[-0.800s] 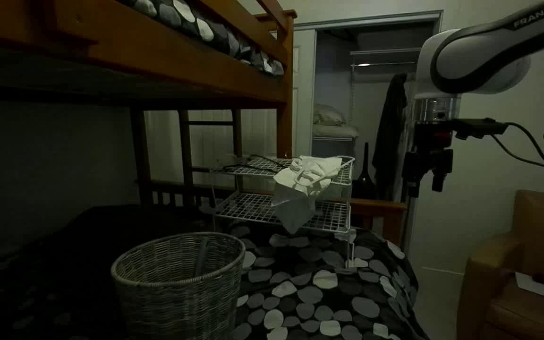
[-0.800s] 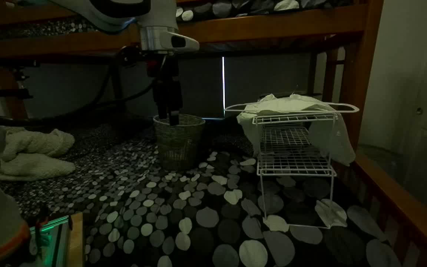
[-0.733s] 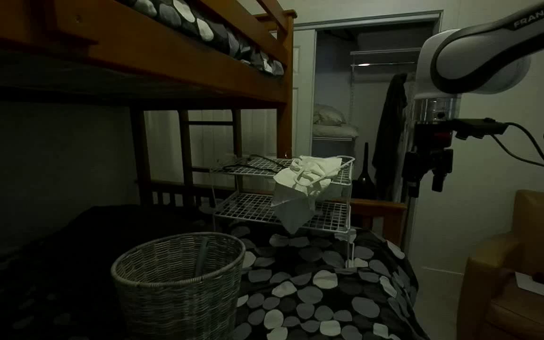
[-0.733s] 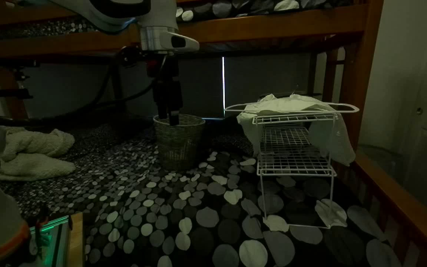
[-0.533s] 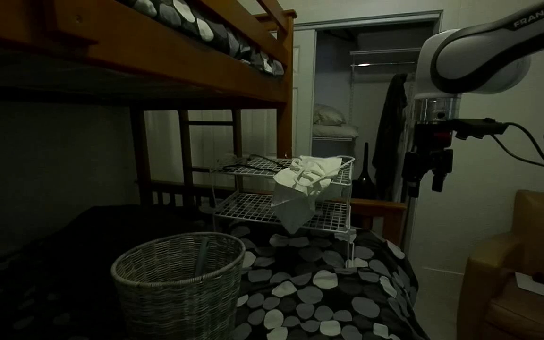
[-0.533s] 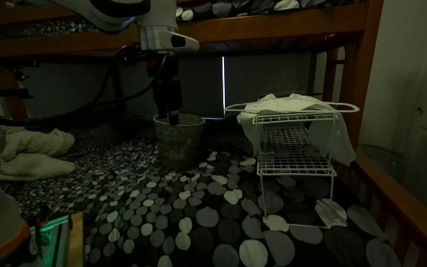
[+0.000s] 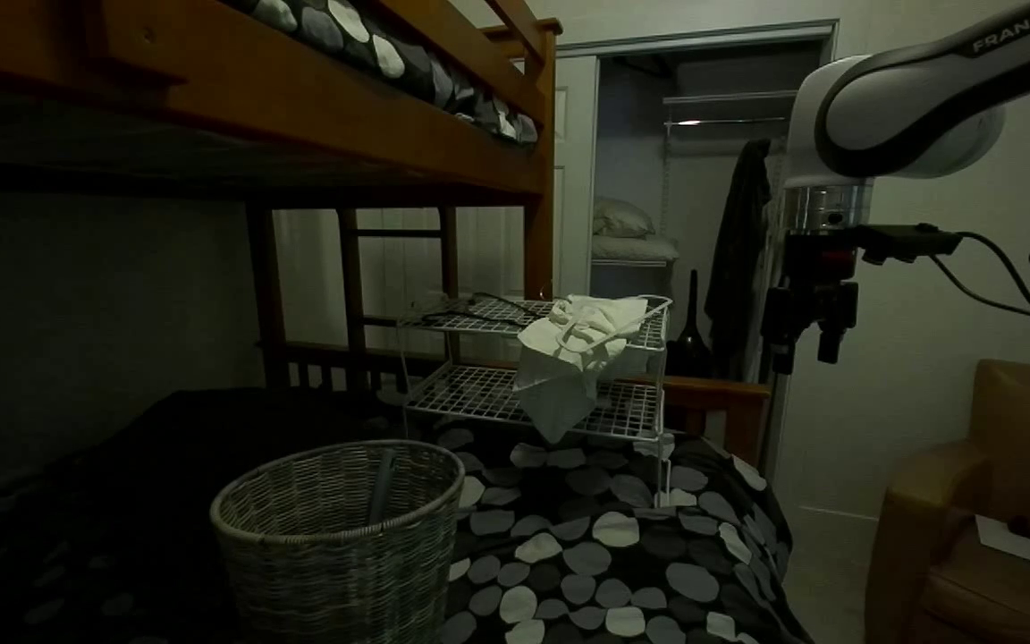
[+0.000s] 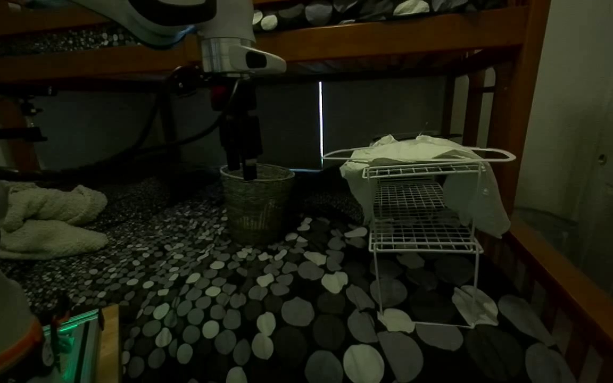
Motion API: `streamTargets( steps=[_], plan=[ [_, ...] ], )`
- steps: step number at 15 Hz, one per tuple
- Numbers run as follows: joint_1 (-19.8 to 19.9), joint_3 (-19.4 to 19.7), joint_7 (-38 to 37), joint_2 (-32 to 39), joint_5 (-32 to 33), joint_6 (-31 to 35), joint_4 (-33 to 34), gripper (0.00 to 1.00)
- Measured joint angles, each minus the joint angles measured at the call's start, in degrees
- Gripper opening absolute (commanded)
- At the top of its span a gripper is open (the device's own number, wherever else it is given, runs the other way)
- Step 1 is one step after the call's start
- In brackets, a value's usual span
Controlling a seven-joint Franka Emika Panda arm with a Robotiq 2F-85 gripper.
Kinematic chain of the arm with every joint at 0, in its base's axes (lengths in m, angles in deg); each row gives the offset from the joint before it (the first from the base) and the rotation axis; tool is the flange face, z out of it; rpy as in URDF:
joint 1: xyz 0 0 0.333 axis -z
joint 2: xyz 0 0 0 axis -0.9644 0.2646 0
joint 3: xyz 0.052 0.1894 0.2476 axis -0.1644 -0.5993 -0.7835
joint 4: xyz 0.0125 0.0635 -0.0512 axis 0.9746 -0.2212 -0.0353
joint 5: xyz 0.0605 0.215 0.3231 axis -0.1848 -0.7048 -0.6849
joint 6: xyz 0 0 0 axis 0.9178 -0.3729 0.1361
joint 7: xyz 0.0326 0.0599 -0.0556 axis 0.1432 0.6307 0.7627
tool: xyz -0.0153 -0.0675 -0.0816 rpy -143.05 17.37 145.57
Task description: Pick up the basket and pour all its contents onto the bed, put the basket back on the bed
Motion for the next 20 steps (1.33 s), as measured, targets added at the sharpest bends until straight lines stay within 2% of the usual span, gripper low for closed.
streamTargets(
  steps=[9,13,17,20],
  plan=[
    [-0.79,-0.61,1.07,0.92,-0.31,1.41,0.03,1.00],
    [-7.08,-5.67,1.40,9.28,-5.19,15.82,1.55,1.00],
    [-11.00,-12.06,-2.23,20.69,-6.01,31.72,8.06,1.00],
    [-12.74,-14.45,-4.61,30.92,-8.98,33.84,16.66,1.00]
  ],
)
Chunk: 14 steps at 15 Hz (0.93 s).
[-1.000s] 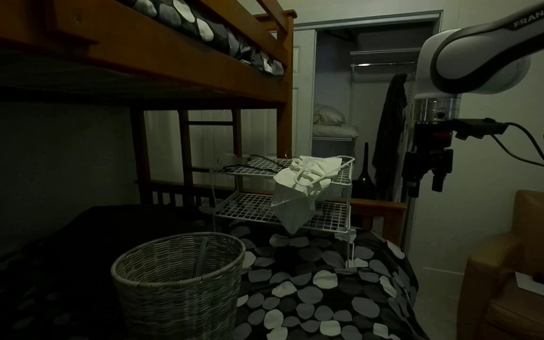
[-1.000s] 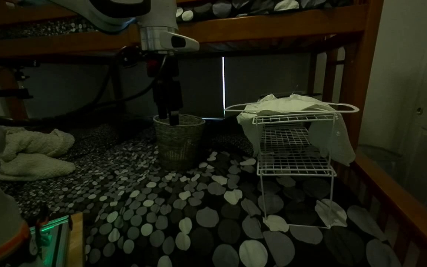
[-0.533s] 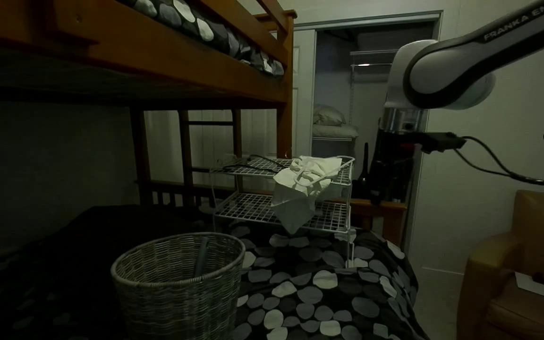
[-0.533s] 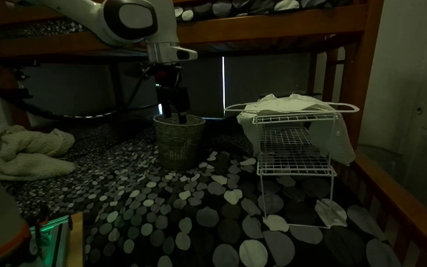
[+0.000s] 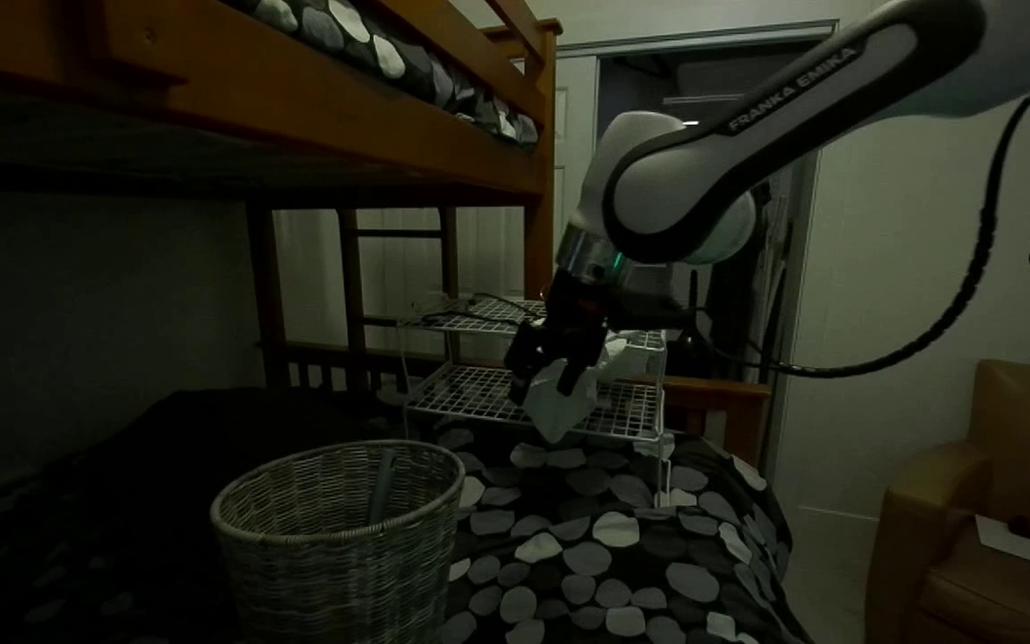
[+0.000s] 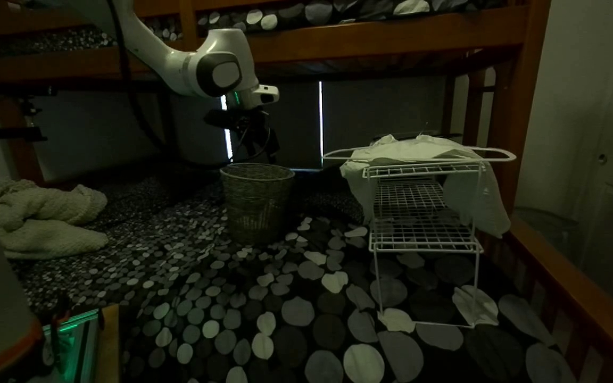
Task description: Pick up the basket and pour all its contents onto the bed, put the basket back on the bed
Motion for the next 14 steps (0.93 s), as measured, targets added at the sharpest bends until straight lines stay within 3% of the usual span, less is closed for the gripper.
streamTargets(
  steps=[2,5,8,12,14],
  plan=[
    [-0.35,-0.14,0.08,3.27,-0.22,0.11,2.38,1.00],
    [-0.14,0.03,0.08,2.27,-0.21,0.11,2.20,1.00],
    [-0.11,0.04,-5.52,3.97,-0.27,0.51,4.03,1.00],
    [-0.79,-1.18,-7.17,13.37,-9.17,1.46,12.02,1.00],
    [-1.19,-1.97,-8.58,18.63,-12.08,-1.07,17.59,1.00]
  ],
)
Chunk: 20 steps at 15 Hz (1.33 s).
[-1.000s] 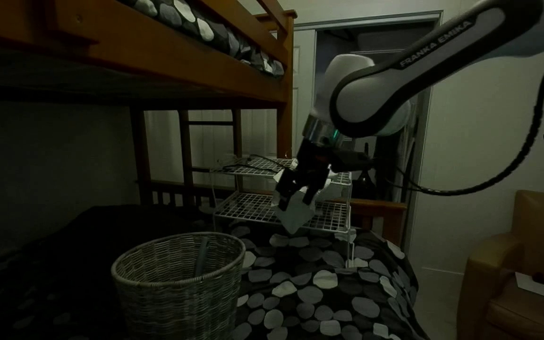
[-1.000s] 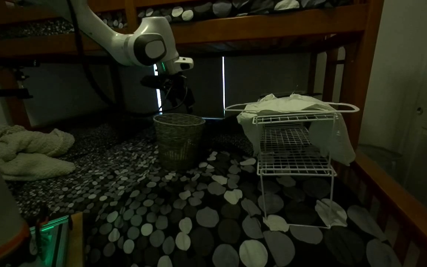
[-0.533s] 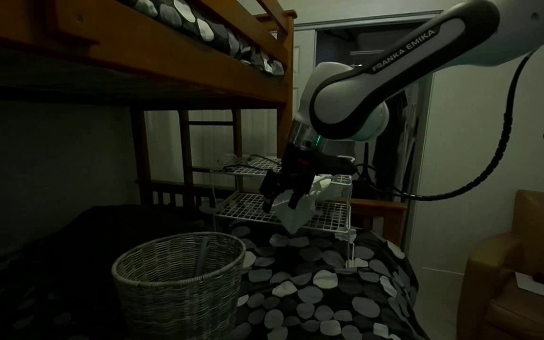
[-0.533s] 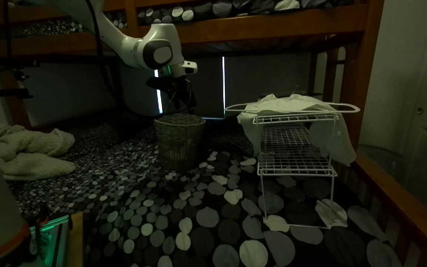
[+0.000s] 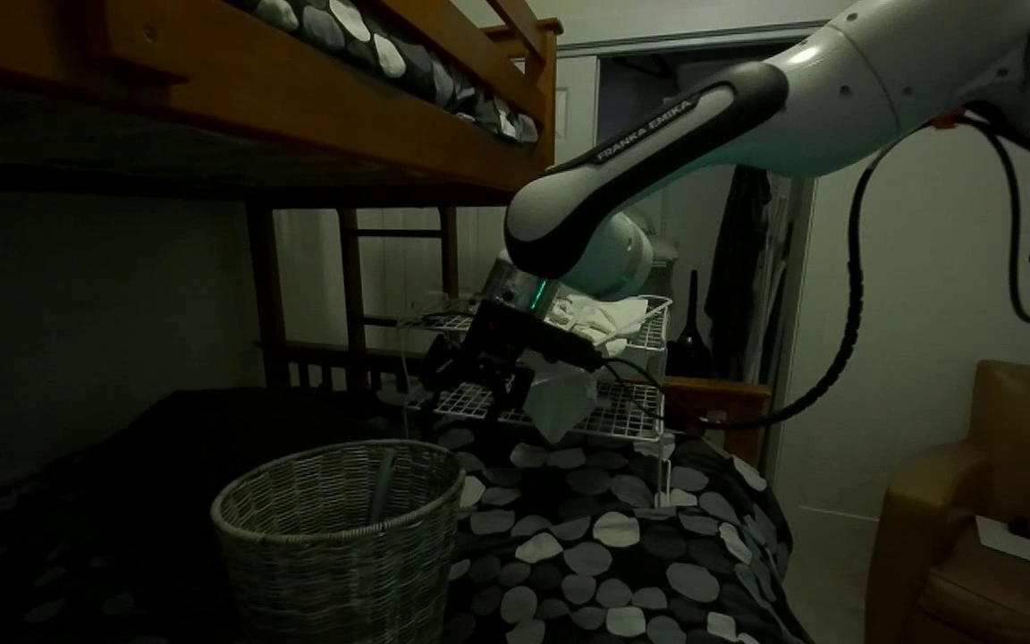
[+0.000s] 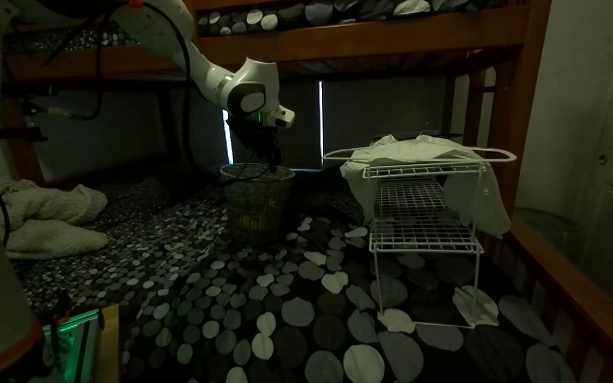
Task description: Pick up the basket and pour all its contents onto the bed, put the basket back on the bed
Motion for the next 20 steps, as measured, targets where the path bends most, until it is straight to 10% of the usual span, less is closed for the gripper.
streamTargets(
  steps=[7,14,15,20],
  plan=[
    [-7.54,6.93,-24.39,10.17,15.80,-16.50,14.06,1.00],
    [-8.96,5.81,-26.32,18.50,15.02,-28.77,23.86,1.00],
    [-9.11,5.84,-26.49,20.02,15.02,-29.08,24.84,0.75],
    [-9.15,6.21,-26.96,23.79,14.80,-29.28,29.73,0.42]
  ],
)
